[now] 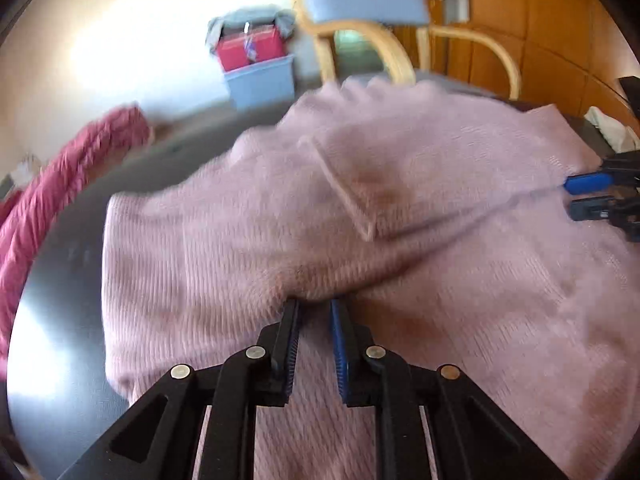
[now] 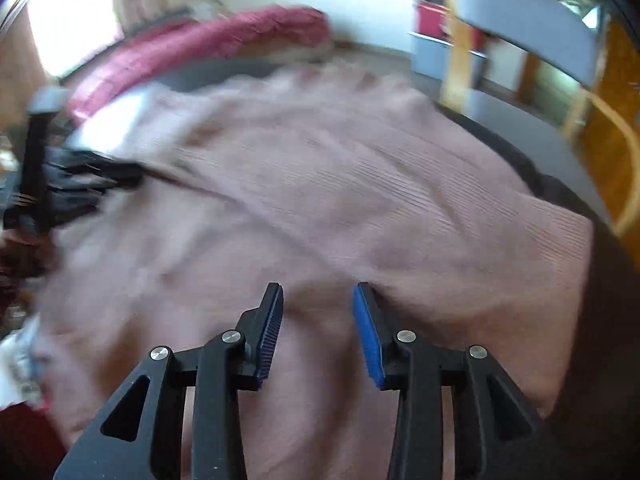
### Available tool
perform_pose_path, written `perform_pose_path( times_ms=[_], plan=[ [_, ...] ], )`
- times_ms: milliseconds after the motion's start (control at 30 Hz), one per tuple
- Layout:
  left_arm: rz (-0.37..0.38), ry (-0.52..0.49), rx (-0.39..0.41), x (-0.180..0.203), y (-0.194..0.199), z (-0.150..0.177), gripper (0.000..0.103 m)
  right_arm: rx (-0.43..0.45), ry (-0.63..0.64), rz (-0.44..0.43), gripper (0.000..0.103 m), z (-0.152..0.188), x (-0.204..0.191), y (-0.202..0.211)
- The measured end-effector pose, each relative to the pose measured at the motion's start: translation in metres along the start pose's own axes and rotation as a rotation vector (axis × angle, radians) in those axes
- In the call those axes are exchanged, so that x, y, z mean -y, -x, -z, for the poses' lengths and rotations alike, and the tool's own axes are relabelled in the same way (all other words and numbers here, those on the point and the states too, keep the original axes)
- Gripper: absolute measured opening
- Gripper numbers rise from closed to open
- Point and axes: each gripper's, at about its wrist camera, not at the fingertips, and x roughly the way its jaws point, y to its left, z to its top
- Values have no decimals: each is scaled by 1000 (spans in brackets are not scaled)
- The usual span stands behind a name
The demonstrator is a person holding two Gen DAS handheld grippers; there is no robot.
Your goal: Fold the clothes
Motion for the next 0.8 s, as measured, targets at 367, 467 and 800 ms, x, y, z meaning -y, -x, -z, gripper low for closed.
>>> perform_pose_path(
  times_ms=[367,467,800],
  plan=[
    [7,20,35,-26,-49,-50,15,109,32,54,42,-46,43,-32],
    [5,39,34,-29,-48,-61,15,92,-22,21,42,-55,53,-35],
    [139,-372,36,71,4,-10,15,-40,127,-30,44,-20,-24,-23]
  ],
)
